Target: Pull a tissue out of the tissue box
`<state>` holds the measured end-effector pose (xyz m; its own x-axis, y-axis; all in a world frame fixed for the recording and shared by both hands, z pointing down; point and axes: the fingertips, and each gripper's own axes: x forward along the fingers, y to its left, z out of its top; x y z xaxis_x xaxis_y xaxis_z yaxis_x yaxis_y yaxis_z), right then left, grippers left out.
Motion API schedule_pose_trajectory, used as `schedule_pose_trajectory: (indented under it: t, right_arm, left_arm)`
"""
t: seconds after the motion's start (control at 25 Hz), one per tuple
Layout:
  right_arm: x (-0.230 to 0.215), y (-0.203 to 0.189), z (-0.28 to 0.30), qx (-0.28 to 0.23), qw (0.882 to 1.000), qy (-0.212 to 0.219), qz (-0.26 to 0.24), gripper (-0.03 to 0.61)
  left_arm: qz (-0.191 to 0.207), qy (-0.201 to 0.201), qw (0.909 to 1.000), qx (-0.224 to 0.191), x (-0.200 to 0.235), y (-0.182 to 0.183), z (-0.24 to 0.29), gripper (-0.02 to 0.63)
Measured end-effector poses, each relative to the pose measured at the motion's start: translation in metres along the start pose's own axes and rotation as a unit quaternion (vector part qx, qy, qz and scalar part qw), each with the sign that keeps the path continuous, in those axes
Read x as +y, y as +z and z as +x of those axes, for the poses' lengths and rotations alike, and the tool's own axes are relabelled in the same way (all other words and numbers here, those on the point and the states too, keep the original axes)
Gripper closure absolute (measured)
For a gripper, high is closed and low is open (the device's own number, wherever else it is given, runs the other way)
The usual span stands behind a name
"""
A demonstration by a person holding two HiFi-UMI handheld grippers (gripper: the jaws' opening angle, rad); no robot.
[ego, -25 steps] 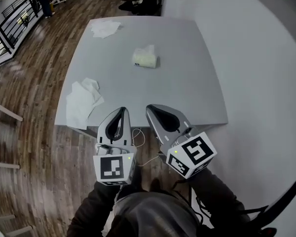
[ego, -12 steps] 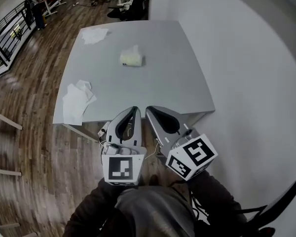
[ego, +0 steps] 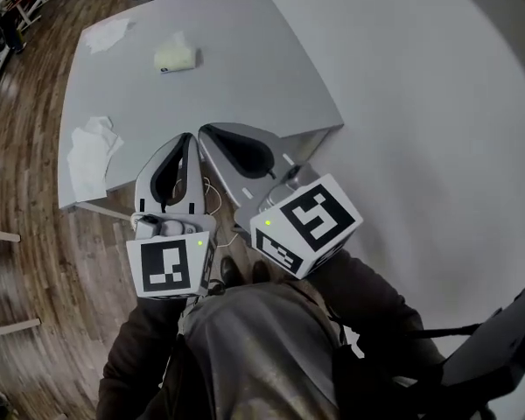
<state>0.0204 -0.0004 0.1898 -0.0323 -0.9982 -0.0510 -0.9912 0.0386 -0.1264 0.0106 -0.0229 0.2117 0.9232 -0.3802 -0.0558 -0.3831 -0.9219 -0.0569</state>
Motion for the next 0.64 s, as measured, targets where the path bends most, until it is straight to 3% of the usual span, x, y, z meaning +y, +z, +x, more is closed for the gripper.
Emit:
schedule_pose_trajectory:
  t: [0.16,0.64]
  right_arm:
    - [-0.001,0.002,-0.006,0.000,1.000,-0.008,0.001,0.578]
    - [-0.014,0.006,-0.009,-0.001,1.000,-0.014,-0.001,0.578]
  left_arm:
    - [0.005,-0.020,0.9998,0.003,-0.011,-0.001,0.000,0.615]
    - [0.009,-0.027,0.9996,0.007,-0.018,-0.001,0.011,0.615]
